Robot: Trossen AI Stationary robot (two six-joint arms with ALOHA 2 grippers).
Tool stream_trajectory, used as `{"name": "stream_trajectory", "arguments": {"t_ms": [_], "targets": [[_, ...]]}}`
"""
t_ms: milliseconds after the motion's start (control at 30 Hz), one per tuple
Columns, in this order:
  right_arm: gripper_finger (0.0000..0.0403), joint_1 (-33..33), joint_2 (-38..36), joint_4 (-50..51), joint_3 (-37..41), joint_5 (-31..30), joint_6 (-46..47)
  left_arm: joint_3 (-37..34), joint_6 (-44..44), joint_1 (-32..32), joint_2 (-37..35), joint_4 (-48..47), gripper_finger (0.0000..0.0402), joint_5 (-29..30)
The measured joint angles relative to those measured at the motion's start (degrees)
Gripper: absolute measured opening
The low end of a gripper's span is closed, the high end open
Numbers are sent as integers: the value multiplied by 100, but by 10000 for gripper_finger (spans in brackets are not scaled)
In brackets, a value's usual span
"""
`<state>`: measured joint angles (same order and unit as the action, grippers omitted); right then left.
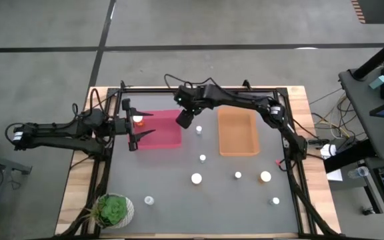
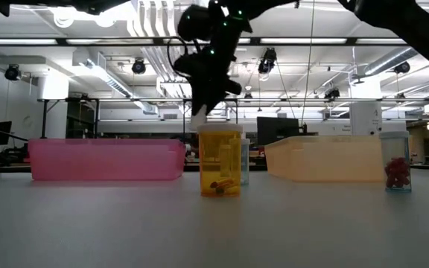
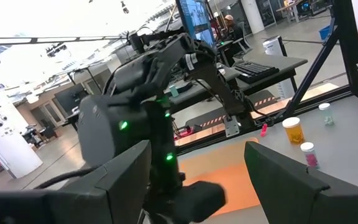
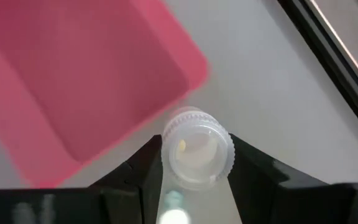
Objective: Pick and place medicine bottles into bin by pill shape (circle, oval)
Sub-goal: Put the top white pill into the pink bin
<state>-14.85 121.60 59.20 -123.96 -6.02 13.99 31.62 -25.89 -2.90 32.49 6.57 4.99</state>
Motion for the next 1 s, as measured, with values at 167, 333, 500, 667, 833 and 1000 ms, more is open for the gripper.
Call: {"name": "stream_trajectory", "arguments": {"t_ms": [167,333,500,667,833,1000], "targets": [[146,307,2,-479,-57,7,-298,0,0,0,0,11,244,0],[146,517,164,-978,-57,53,-437,0,0,0,0,31,244,0],[146,555,387,-1280,-48,255,-516,0,0,-1,0,31,244,-1],[146,548,639,-1546,-50,348,-713,0,0,0,2,24,244,-2],[146,549,843,-1623,-50,349,-864,0,0,-2,0,26,244,-2],[146,548,990,-1673,-53,350,-921,0,0,-1,-2,24,244,-2]]}}
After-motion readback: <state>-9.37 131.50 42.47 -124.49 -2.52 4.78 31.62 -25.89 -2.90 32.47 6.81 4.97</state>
